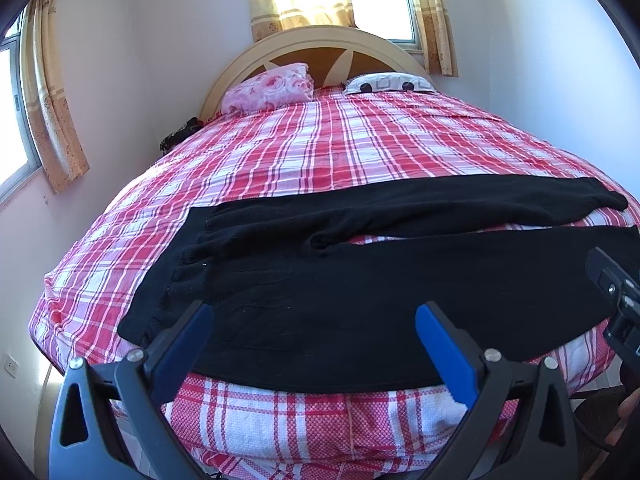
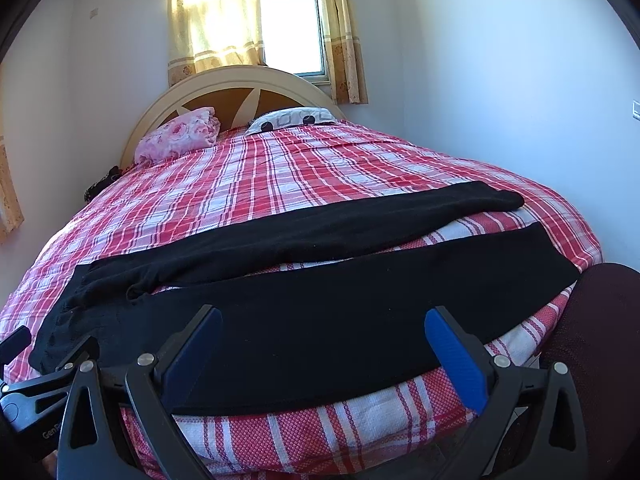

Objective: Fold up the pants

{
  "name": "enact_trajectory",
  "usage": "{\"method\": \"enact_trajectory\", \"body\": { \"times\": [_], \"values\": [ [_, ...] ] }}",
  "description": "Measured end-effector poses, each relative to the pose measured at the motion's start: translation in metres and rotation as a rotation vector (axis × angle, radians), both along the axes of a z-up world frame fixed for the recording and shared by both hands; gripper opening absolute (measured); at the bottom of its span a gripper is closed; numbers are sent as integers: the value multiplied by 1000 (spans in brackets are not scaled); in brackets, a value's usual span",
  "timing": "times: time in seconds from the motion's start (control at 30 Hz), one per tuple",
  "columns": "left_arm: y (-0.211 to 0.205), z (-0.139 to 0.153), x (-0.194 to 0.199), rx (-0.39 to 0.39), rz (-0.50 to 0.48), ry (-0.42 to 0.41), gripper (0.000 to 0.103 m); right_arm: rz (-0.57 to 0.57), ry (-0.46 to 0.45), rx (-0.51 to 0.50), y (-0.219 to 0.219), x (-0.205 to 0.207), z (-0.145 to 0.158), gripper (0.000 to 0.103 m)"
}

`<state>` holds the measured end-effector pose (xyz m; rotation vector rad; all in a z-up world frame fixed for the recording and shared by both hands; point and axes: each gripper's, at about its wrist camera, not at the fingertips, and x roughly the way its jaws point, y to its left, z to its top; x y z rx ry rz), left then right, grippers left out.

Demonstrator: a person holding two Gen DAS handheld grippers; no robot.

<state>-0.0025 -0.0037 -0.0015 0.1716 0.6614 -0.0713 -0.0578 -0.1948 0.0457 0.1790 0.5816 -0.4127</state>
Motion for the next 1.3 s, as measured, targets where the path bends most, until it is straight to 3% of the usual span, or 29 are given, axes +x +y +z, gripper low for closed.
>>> {"method": "enact_trajectory", "body": {
  "times": [1.3],
  "values": [
    [-6,-1,6,35,-5,-4,103,-8,38,3,-8,11,1,102]
  ]
}}
